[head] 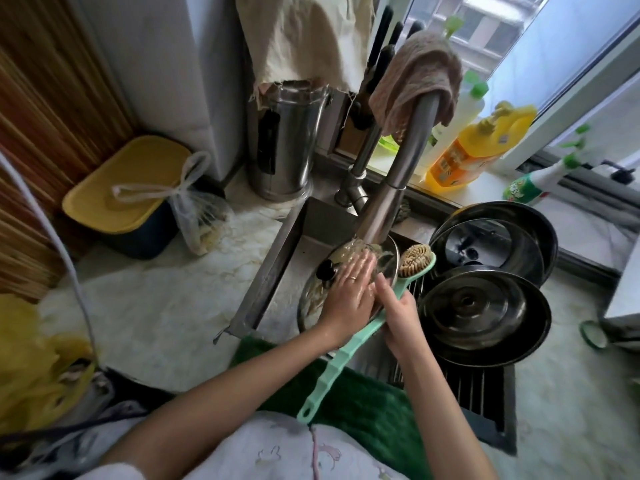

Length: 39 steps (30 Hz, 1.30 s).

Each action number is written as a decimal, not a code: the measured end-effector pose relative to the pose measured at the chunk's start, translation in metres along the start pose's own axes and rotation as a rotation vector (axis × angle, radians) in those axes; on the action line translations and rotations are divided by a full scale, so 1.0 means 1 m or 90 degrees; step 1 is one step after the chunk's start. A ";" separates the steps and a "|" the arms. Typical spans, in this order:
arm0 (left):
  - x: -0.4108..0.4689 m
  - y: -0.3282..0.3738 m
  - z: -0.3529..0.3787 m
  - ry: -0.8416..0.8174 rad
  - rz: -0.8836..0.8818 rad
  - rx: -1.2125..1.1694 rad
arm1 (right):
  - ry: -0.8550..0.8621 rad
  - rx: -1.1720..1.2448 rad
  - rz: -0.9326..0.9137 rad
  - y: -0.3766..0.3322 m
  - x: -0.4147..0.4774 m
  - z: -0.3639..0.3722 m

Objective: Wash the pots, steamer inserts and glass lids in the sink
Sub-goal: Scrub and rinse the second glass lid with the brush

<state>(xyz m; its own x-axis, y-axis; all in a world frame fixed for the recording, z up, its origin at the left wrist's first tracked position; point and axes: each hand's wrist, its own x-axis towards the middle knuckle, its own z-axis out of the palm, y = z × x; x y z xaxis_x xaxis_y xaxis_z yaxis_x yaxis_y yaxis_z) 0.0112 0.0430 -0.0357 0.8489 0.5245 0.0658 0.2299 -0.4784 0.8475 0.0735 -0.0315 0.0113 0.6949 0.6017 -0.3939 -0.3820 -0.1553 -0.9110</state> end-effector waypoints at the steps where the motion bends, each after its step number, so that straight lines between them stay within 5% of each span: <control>1: 0.006 -0.001 0.000 -0.015 -0.015 -0.018 | -0.001 -0.005 -0.003 0.001 -0.001 -0.001; 5: 0.057 0.009 -0.015 -0.038 -0.138 0.042 | -0.034 0.033 0.008 -0.005 -0.004 0.001; 11: -0.002 -0.009 -0.018 -0.124 0.222 0.094 | 0.010 0.172 0.014 -0.008 -0.005 -0.015; 20: 0.016 -0.035 -0.027 -0.043 -0.113 -0.020 | 0.004 0.226 0.025 -0.018 -0.017 -0.059; 23: 0.066 -0.035 -0.032 -0.125 -0.179 -0.088 | -0.055 0.176 0.058 -0.028 -0.024 -0.068; 30: 0.012 -0.045 -0.002 -0.082 0.004 -0.073 | -0.034 0.156 0.094 -0.031 -0.024 -0.074; 39: 0.061 -0.057 -0.032 -0.215 -0.032 -0.162 | -0.062 0.191 0.096 -0.026 -0.023 -0.055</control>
<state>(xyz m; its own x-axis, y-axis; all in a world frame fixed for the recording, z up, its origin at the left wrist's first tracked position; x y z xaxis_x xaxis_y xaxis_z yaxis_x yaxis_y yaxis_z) 0.0344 0.1247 -0.0630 0.9575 0.2628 -0.1190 0.1860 -0.2468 0.9511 0.1008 -0.0851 0.0372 0.5614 0.6636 -0.4943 -0.6475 -0.0196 -0.7618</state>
